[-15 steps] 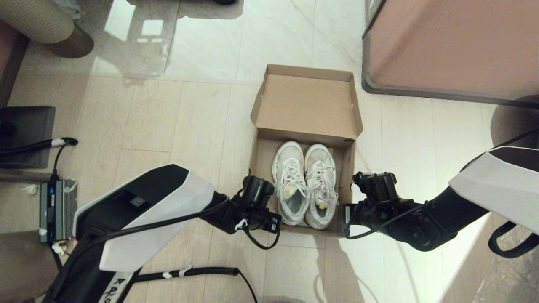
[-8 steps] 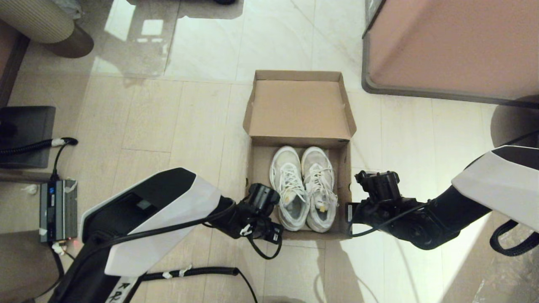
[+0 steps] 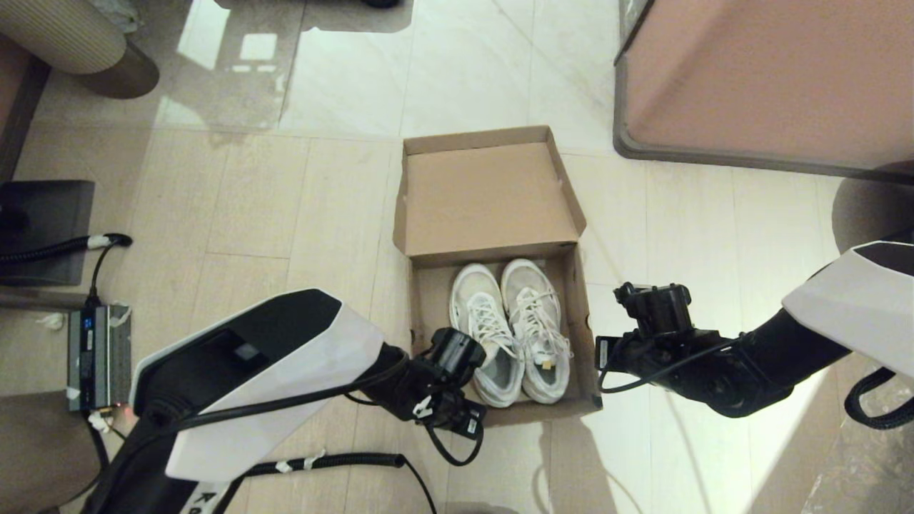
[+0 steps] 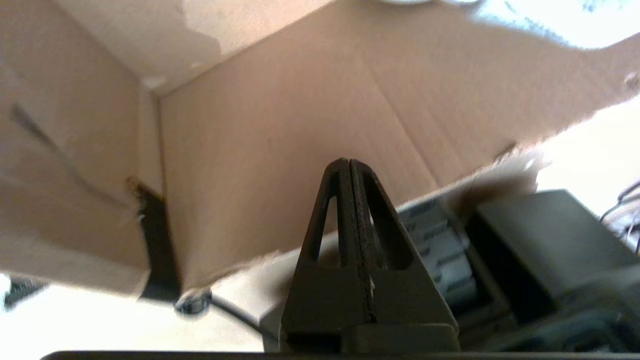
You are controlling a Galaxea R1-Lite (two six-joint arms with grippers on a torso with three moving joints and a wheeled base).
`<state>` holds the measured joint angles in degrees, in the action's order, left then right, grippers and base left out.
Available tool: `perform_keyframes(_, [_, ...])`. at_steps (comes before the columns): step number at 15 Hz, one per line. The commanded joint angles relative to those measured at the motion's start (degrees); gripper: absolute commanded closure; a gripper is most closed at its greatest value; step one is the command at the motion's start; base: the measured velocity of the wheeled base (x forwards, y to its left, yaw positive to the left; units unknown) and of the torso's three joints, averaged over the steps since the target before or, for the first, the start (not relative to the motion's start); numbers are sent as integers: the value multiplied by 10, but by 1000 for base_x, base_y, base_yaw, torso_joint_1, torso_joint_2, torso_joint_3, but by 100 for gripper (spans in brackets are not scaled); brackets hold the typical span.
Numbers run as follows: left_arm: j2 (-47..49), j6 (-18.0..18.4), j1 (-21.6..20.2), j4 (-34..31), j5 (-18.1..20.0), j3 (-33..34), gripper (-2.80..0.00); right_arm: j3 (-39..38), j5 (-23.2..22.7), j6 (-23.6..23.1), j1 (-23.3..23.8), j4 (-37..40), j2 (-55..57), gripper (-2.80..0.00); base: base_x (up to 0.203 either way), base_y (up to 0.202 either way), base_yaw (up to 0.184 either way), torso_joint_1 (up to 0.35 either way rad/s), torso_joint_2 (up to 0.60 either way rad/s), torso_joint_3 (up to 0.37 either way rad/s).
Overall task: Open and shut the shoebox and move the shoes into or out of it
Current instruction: Close the shoe box
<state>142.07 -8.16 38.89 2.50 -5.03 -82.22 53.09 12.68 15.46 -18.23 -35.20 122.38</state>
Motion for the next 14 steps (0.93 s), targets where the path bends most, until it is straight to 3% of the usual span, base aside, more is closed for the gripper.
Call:
perform_keyframes(1, [-15, -3, 0, 1, -1, 24, 0, -2, -2, 1, 6, -2, -1, 0, 0, 0, 0, 0, 0, 0])
perform_keyframes(8, [-36, -13, 0, 5, -9, -10, 0, -81, -22, 0, -6, -11, -59, 0, 0, 0, 0, 0, 0, 0])
perform_keyframes(14, [-56, -29, -3, 0, -19, -47, 0, -194, -30, 2, -58, -36, -105, 0, 0, 0, 0, 0, 0, 0])
